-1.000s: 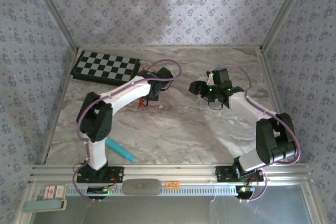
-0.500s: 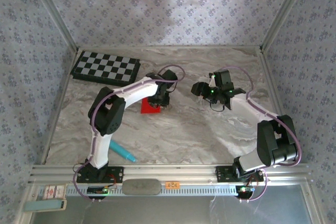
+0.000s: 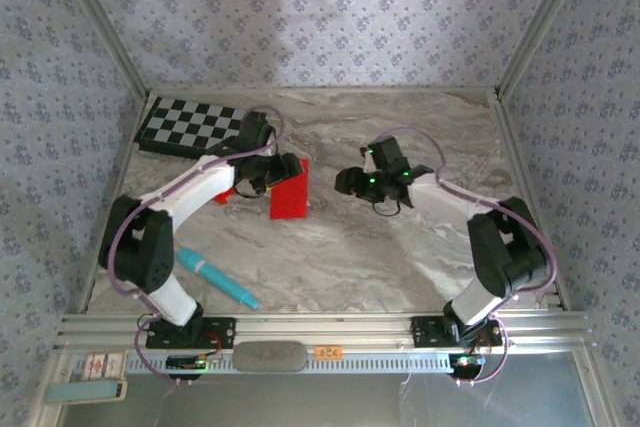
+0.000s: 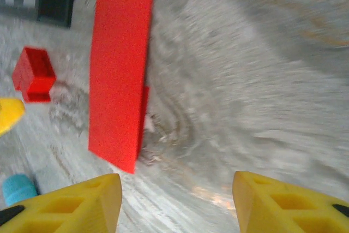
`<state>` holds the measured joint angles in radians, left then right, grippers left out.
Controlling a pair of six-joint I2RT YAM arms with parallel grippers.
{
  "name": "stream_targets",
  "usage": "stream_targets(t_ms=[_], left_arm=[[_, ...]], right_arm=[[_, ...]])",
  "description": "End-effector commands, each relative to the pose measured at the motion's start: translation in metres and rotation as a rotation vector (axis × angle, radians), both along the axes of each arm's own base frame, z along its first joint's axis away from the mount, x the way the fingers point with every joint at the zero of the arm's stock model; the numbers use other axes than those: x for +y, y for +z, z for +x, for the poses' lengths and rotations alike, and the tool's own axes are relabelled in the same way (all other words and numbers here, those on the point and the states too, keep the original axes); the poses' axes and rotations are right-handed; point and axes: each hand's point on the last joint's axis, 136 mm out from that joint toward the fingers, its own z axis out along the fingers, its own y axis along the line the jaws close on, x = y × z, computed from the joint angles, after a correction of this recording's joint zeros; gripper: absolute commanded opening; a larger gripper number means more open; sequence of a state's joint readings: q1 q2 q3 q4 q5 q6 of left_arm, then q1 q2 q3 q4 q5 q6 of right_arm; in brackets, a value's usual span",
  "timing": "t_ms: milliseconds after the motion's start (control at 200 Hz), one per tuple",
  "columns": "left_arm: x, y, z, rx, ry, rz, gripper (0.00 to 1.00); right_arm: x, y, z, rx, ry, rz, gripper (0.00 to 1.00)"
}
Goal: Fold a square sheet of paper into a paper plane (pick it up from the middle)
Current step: Turn over the paper at the center of the table, then move the paper to the center of the table.
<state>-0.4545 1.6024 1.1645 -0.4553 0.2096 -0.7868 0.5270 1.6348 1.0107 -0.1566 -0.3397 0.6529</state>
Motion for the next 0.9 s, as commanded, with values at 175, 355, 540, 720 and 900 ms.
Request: stream_targets(t_ms=[175,355,540,720,900], left_arm=[[0.061,-0.007,-0.013,0.004,0.199,-0.03,0.91],[0.076,-0.013,-0.02,0.015,0.242,-0.039,0.93],[0.077,-0.021,-0.022,0.035,0.242,-0.048,0.93],[0.073,-0.025,-0.023,0.053,0.222,-0.063,0.93],[0.062,-0.029,-0.024,0.068,0.166,-0.104,0.91]], right_arm=[[0.083,-0.021,0.003,0.041,0.158,-0.044,0.52],[0.107,-0.049,0.001,0.123,0.202,-0.089,0.5],[0.115,-0.07,-0.009,0.162,0.286,-0.137,0.49],[0.095,-0.087,-0.025,0.195,0.361,-0.246,0.49],[0.048,-0.1,-0.051,0.23,0.527,-0.439,0.46]])
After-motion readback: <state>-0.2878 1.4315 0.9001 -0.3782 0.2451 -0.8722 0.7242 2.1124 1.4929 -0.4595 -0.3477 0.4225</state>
